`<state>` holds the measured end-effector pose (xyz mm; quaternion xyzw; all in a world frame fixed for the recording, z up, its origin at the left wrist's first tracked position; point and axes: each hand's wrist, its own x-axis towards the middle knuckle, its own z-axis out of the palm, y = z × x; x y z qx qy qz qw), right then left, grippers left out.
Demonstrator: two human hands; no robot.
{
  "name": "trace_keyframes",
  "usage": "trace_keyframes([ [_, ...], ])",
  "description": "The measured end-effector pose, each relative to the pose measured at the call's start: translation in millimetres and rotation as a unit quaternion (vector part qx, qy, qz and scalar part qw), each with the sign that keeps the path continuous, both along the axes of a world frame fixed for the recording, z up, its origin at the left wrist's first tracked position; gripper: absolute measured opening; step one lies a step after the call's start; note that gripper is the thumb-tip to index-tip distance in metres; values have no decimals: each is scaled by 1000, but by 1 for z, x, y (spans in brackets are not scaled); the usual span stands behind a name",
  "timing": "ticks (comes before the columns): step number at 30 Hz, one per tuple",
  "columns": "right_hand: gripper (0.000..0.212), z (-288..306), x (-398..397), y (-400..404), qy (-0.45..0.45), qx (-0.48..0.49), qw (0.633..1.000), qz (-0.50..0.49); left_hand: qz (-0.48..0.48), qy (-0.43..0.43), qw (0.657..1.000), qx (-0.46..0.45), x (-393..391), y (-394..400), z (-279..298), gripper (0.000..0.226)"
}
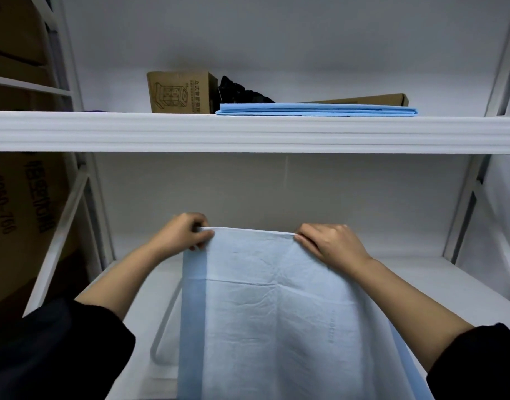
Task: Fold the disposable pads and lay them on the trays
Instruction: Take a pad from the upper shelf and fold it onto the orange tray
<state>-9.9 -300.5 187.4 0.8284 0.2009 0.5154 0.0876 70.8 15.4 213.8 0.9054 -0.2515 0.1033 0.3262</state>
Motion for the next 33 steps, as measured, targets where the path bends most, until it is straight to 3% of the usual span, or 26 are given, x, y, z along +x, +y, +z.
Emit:
trace_keyframes([
  [5,54,2,0,4,3,6,1000,6,60,-54,994,69,11,21,6,15],
  [9,49,1,-2,4,2,-5,1000,5,75,-76,988,109,15,30,3,14],
  [13,40,1,-3,2,13,7,1000,5,98,-78,989,76,18,46,0,15],
  [17,49,0,-1,1,18,12,1000,9,140,-63,988,31,16,54,-5,26],
  [20,42,0,-1,4,20,11,1000,10,149,-162,976,-10,-1,33,-1,35],
  [22,37,2,-2,8,15,5,1000,8,106,-218,969,-39,-20,3,5,34],
  [27,34,4,-2,22,34,17,999,20,-62,-74,993,63,-49,-79,2,33],
  [30,35,7,-3,29,56,22,998,9,-61,-21,992,107,-51,-98,3,17],
  [33,35,16,-7,28,147,64,987,-1,-41,8,997,59,-44,-97,5,13],
])
